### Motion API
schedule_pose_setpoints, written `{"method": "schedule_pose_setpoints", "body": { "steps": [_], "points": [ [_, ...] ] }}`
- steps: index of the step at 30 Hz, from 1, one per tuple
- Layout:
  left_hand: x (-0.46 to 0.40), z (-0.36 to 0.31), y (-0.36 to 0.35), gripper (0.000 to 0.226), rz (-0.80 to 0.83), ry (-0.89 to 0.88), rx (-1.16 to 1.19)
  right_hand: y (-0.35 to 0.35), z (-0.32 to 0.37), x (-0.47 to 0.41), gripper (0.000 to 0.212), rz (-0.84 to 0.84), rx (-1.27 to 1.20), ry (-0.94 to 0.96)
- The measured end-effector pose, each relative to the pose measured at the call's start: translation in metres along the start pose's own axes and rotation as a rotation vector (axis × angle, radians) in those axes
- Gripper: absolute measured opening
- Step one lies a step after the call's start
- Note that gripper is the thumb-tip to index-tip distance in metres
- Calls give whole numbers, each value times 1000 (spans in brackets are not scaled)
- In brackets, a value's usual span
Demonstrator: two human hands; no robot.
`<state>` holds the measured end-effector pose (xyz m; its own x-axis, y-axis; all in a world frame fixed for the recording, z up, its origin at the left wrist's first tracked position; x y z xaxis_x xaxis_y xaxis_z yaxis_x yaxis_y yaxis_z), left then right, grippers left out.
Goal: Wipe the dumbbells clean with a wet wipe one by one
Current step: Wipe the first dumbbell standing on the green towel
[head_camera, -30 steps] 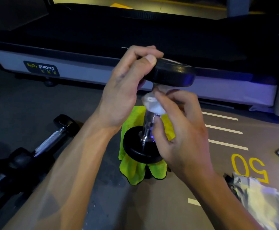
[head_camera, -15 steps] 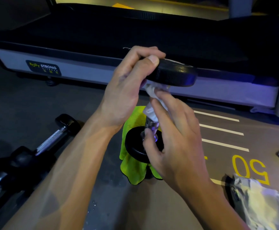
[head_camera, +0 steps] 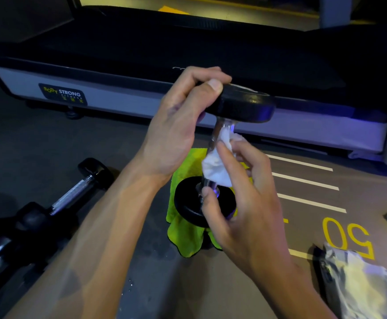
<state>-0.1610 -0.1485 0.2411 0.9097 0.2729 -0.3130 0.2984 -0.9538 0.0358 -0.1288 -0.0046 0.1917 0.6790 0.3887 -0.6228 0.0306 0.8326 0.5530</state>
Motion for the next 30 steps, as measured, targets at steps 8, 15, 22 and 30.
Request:
{"method": "schedule_pose_setpoints", "body": {
  "steps": [8, 15, 22, 30],
  "points": [
    [-1, 1, 1, 19, -14, 0, -16, -3, 2, 2, 68, 20, 115, 49],
    [-1, 0, -2, 19, 11, -7, -11, -1, 9, -5, 78, 17, 68, 16],
    [-3, 2, 0, 18, 9, -6, -26, -4, 19, -8, 77, -69, -111, -129],
    [-3, 5, 1, 19, -7, 14, -15, -11, 12, 9, 73, -19, -73, -173]
  ]
}}
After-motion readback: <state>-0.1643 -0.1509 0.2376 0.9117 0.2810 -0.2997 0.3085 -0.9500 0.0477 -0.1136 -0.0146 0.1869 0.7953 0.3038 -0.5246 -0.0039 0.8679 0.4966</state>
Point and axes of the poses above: each hand's wrist, its own x-axis away from the middle knuckle, its own y-axis out of the back of the hand, z = x × y, the point moved 7 cm from there along -x, towards the middle knuckle, and after that the axes turned 4 degrees about -x, right-handed, at the moved point
